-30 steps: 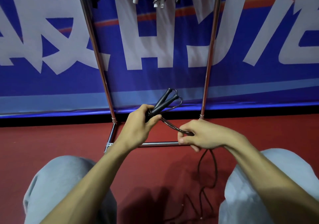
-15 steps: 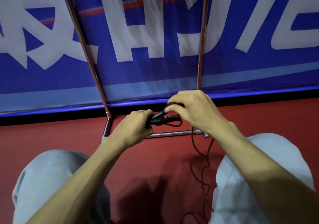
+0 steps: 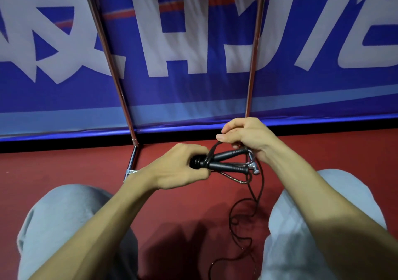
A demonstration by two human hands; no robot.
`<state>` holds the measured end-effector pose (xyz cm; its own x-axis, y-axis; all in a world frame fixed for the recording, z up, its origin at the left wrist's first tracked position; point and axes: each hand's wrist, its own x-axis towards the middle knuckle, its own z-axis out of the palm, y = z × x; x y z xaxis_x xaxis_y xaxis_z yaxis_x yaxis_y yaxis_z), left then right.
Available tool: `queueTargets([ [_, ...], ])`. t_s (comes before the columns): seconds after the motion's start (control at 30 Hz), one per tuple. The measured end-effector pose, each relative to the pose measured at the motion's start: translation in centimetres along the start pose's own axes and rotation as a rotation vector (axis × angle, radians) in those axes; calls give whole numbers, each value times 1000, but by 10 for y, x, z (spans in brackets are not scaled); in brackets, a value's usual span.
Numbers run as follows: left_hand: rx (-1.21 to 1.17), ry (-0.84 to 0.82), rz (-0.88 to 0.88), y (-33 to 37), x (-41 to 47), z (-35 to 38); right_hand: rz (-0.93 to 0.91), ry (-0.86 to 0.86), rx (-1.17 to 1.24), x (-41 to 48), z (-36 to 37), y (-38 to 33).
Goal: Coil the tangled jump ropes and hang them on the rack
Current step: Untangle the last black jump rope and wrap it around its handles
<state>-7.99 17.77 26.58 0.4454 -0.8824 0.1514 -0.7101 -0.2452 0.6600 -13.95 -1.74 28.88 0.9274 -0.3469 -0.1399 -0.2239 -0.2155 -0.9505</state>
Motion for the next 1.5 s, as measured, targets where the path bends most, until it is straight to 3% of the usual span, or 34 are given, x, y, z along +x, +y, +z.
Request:
queueTargets([
  [0.13,-429,110,-73,8,-3,-12,-62,-35,145,-2,5,-4],
  [0.3,-732,324,-125,12,2,-15,-180,-33,24,-7,15,-7],
  [0.47,-631,448,-151,5,8,-12,-427,-28,-578,-6,21,-1],
  [0.53,-521,494,-169,-2,9,-10,-444,-84,-770,-5,20,2],
  [0.67,-140,581,-240,-15,7,-13,-356,-217,-832,-6,12,9],
  [0.87,185,446,-360,-36,4,-14,-539,-240,-941,-10,8,2],
  [1.0,415,322,-346,-33,8,-8,-658,-329,-1035,-20,15,-2],
  [1.17,542,155,-253,-32,10,-2,-807,-173,-938,-24,16,-8],
  [1.3,524,37,-193,-22,9,9,-632,14,-705,-14,7,-3],
  [1.5,301,1,32,-12,5,9,-330,262,-593,-3,-6,0],
])
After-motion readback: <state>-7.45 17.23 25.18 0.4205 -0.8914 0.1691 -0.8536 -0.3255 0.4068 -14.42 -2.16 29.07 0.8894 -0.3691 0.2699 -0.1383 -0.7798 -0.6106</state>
